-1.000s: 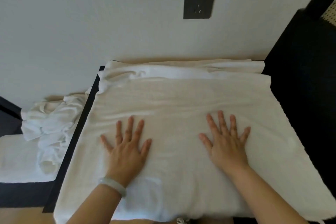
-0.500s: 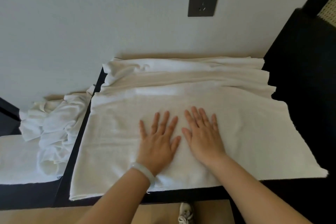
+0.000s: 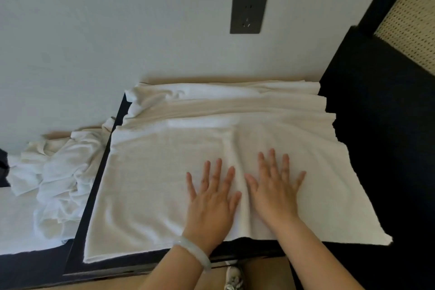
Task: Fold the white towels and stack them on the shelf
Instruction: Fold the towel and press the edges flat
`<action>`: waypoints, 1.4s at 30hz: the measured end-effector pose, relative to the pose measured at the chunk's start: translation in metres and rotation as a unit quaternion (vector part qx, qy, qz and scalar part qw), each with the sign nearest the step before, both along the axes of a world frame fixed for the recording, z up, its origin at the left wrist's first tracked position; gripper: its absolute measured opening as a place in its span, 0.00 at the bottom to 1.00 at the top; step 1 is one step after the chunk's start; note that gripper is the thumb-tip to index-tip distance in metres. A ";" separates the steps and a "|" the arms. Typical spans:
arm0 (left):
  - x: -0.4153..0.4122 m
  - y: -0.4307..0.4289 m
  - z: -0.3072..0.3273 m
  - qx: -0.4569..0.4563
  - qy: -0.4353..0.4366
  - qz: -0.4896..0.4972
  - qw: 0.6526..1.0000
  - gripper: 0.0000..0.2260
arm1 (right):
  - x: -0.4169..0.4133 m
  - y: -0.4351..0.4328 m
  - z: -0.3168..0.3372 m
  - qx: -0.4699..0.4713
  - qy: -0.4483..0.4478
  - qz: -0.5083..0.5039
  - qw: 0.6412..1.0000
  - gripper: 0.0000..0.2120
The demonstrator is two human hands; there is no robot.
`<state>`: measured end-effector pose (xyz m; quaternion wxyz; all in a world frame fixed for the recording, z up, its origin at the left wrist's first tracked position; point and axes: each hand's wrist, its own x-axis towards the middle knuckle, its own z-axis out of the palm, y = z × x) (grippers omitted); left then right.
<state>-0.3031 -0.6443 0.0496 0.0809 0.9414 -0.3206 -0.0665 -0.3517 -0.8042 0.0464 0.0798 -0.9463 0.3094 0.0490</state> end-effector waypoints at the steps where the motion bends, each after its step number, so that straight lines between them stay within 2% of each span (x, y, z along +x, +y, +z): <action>1: -0.003 -0.003 -0.002 0.022 -0.003 -0.024 0.999 0.29 | 0.002 0.007 -0.002 0.000 -0.011 0.056 0.998 0.32; 3: 0.007 0.010 -0.007 0.043 -0.025 -0.024 0.998 0.28 | -0.005 -0.003 -0.007 -0.006 -0.023 0.111 0.994 0.31; 5: 0.023 0.037 -0.012 0.039 -0.049 0.003 0.998 0.29 | -0.022 -0.036 -0.010 -0.015 -0.036 0.109 0.993 0.31; 11: 0.043 0.089 -0.007 0.044 -0.020 0.057 0.997 0.31 | -0.078 -0.124 -0.010 -0.034 0.034 -0.053 0.997 0.31; 17: 0.037 0.079 0.000 0.052 0.012 0.086 0.995 0.30 | -0.074 -0.114 0.004 -0.003 0.059 -0.143 0.988 0.36; 19: 0.033 0.074 0.000 0.047 0.022 0.074 0.996 0.30 | -0.064 -0.089 0.005 -0.025 0.026 -0.105 0.994 0.35; 21: 0.033 0.080 -0.002 0.043 0.014 0.064 0.997 0.29 | -0.070 -0.073 -0.004 -0.032 -0.001 -0.026 0.999 0.33; 24: 0.037 0.103 -0.007 0.034 -0.020 0.076 0.996 0.30 | -0.102 -0.091 -0.009 -0.011 -0.032 0.031 0.999 0.32; 25: 0.038 0.109 -0.008 0.038 -0.023 0.078 0.996 0.30 | -0.111 -0.105 -0.008 -0.011 -0.035 0.012 0.999 0.32; 27: 0.037 0.112 -0.009 0.044 -0.026 0.083 0.995 0.30 | -0.114 -0.121 0.001 -0.028 -0.007 -0.103 0.994 0.34; 29: 0.036 0.107 -0.009 0.039 -0.028 0.094 0.994 0.28 | -0.090 -0.103 0.013 -0.030 -0.003 -0.174 0.984 0.35; 30: 0.035 0.105 -0.009 0.035 -0.028 0.098 0.994 0.28 | -0.072 -0.078 0.017 -0.026 -0.018 -0.144 0.989 0.34; 32: 0.035 0.104 -0.009 0.032 -0.026 0.099 0.994 0.28 | -0.034 -0.008 0.018 -0.021 -0.063 0.019 0.998 0.32; 34: 0.036 0.106 -0.008 0.032 -0.018 0.089 0.995 0.27 | -0.007 0.064 0.012 -0.008 -0.076 0.179 0.981 0.31; 35: 0.037 0.109 -0.007 0.034 -0.013 0.080 0.996 0.27 | 0.000 0.089 0.006 -0.005 -0.062 0.228 0.972 0.30; 38: 0.041 0.135 -0.007 0.038 -0.021 0.077 0.996 0.27 | 0.006 0.103 -0.009 -0.014 -0.034 0.259 0.965 0.30; 42: 0.041 0.198 -0.013 0.027 -0.051 0.140 0.988 0.26 | 0.002 0.093 -0.020 -0.025 -0.044 0.284 0.957 0.32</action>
